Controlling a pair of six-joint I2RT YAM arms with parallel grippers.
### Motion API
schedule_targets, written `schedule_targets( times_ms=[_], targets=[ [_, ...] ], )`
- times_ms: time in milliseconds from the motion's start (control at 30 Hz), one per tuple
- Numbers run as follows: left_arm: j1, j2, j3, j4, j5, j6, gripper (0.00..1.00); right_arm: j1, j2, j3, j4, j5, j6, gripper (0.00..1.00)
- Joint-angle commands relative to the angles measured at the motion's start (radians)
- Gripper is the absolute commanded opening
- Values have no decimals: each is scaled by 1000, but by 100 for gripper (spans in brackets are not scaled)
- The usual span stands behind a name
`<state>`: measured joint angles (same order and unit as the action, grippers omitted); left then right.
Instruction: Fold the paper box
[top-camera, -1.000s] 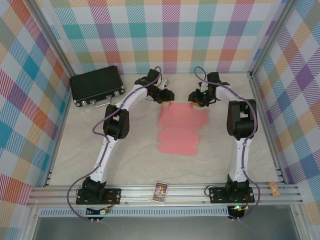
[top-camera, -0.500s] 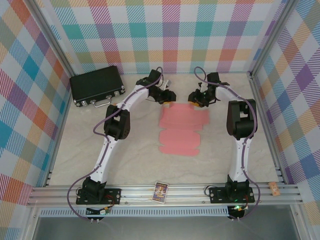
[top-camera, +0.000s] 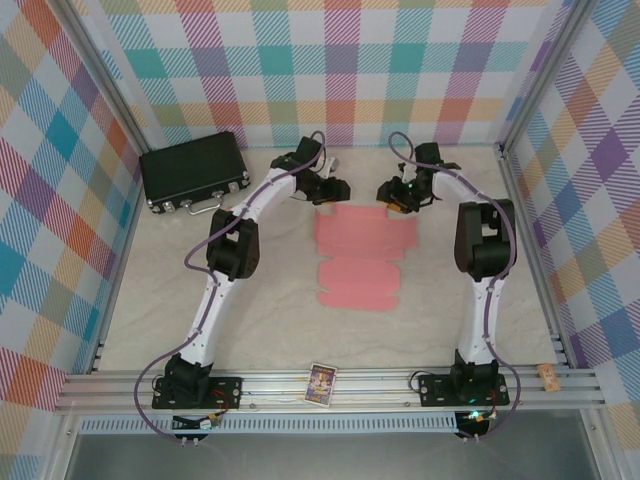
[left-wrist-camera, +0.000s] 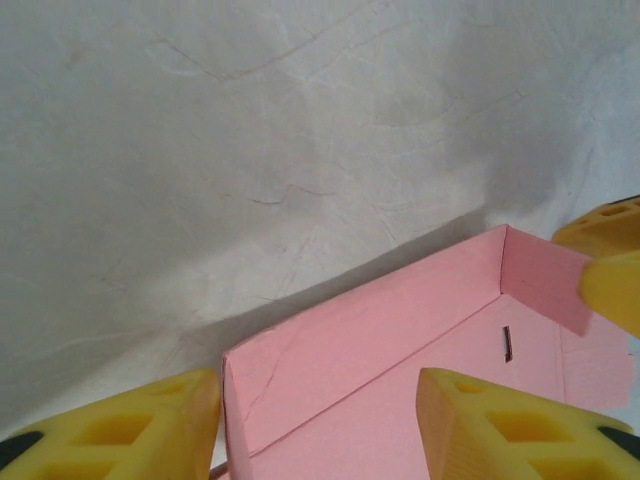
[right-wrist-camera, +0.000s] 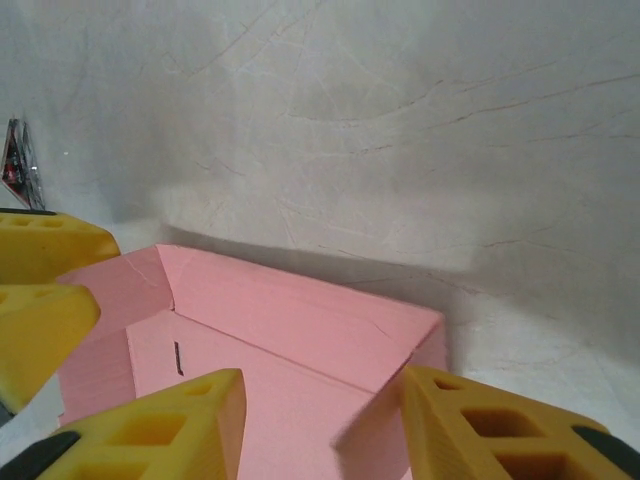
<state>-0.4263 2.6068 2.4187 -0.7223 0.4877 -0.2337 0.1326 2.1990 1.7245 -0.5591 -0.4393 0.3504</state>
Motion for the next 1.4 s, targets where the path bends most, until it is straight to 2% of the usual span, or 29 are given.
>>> schedule_targets(
  times_ms=[0, 167, 267, 467, 667, 767, 900, 1233, 1367],
  targets=[
    [18, -117, 30, -38, -48, 31, 57, 6, -101, 17, -37, 39, -33, 48],
    [21, -192, 18, -89, -115, 71, 66, 6, -191, -31, -57, 119, -61, 53],
    [20, -269, -54, -112, -184, 88, 69, 6, -261, -102, -57, 160, -78, 55],
    [0, -509, -393, -92, -331, 79, 70, 2, -423, -319, -24, 170, -102, 56],
    [-39, -741, -780, 14, -411, -42, 68, 1, -557, -538, 0, 177, -88, 58],
    [-59, -821, -922, 81, -400, -88, 71, 2, -595, -621, 20, 160, -65, 59],
    [-73, -833, -1034, 158, -306, -135, 72, 1, -608, -697, 69, 123, -44, 59],
    [-83, -772, -1128, 344, -245, -251, 72, 1, -556, -750, 175, 141, 27, 52],
    [-85, -715, -1107, 353, -216, -274, 68, 2, -514, -740, 192, 127, 43, 48]
  ],
)
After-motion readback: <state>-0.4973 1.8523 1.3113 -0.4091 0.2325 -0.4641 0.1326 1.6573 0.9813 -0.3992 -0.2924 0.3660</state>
